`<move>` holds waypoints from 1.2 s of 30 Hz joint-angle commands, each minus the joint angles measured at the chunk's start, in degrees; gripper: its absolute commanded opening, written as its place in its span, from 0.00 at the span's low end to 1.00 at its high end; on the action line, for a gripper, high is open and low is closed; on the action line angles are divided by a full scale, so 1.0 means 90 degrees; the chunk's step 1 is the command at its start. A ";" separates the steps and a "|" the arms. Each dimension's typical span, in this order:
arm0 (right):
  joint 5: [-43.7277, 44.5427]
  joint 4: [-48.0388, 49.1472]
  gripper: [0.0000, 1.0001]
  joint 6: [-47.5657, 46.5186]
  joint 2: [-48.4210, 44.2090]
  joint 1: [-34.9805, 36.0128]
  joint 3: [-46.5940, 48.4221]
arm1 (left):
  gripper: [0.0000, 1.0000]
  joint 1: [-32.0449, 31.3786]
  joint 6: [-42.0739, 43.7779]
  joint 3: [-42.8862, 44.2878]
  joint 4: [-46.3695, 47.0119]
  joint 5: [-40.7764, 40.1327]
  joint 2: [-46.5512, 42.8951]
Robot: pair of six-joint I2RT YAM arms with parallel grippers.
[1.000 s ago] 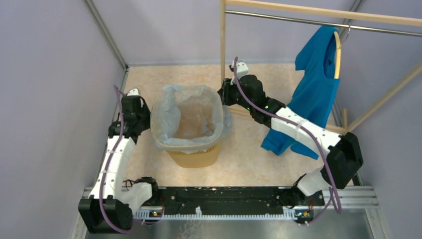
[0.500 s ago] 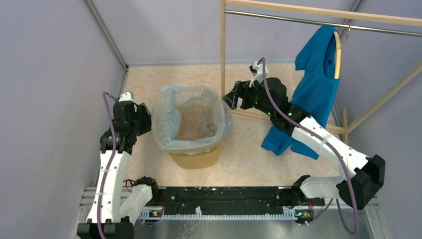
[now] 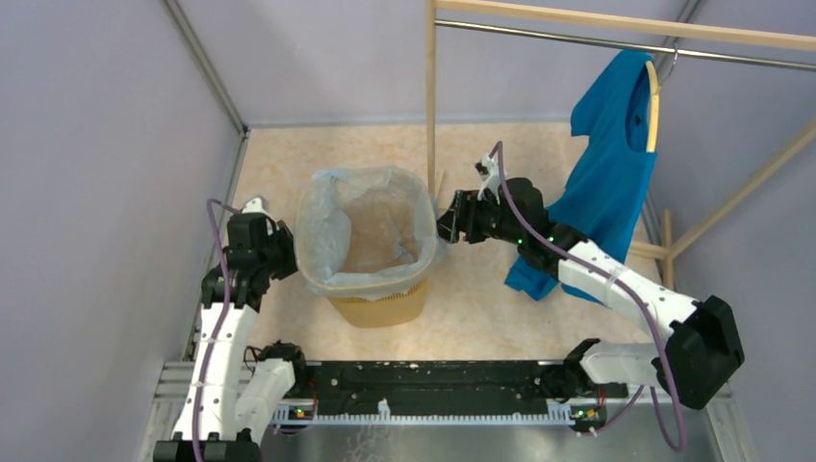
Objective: Put the trash bags into the trash bin
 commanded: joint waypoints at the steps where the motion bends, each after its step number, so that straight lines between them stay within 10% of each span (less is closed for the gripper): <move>1: -0.0628 0.0994 0.64 0.0377 0.0313 -0.0051 -0.0062 | 0.30 -0.0029 -0.0164 -0.0262 0.0472 0.0371 -0.0049; 7: -0.0677 0.1215 0.39 0.0474 0.0564 -0.0049 -0.0052 | 0.02 -0.0029 -0.0578 -0.0452 0.0508 0.0508 0.0230; 19: -0.0301 0.1406 0.00 0.0502 0.0732 -0.0051 -0.0499 | 0.00 -0.0030 -0.1248 -0.1105 0.0658 0.0782 0.0863; 36: -0.0170 0.1256 0.00 0.0214 0.1179 -0.0056 -0.0332 | 0.00 -0.0026 -0.1520 -0.0702 -0.0026 0.0413 0.0569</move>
